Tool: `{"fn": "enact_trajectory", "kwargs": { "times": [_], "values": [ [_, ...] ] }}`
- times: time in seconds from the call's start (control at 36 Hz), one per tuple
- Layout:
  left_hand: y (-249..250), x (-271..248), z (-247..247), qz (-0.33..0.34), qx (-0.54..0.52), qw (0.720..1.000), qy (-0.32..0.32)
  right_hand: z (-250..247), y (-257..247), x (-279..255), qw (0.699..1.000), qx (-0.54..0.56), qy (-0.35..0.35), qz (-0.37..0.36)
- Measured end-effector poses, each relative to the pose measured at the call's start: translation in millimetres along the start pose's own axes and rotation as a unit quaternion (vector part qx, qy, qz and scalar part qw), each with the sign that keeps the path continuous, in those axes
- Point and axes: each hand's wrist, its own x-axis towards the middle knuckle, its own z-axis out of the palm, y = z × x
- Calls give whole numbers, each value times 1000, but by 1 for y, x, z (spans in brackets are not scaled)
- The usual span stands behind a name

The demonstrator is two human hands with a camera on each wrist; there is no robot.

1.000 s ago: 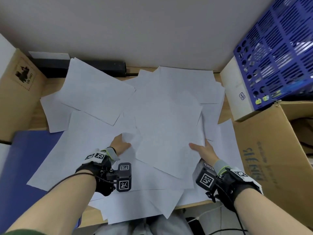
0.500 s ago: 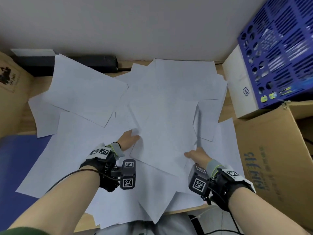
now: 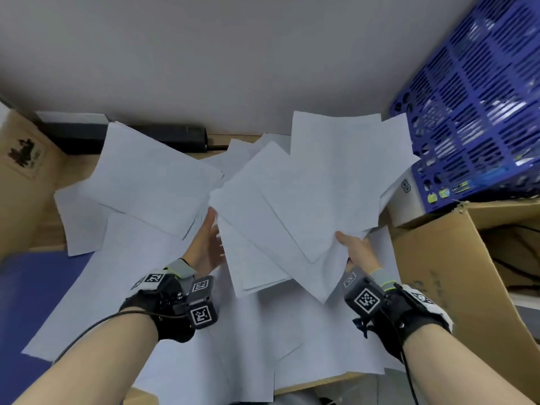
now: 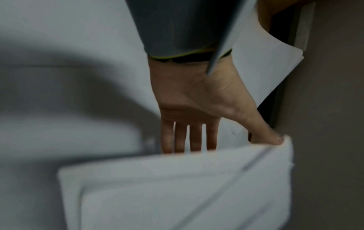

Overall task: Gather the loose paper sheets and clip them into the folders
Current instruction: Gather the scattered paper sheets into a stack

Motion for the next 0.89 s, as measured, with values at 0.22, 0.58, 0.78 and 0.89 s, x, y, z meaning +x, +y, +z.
{"fn": "enact_trajectory", "kwargs": {
  "times": [0.22,0.58,0.78,0.89],
  "values": [
    [-6,-23,-19,31,163,972,169,31,32,-23,994,-78,-66,33],
    [-39,-50,-94,-58,242,914,319,31,72,-23,991,-51,-69,102],
    [-45,-46,-110,-86,201,918,331,29,68,-5,998,9,-2,67],
    [-51,-47,-119,-103,197,916,334,31,67,4,998,40,23,43]
  ]
}}
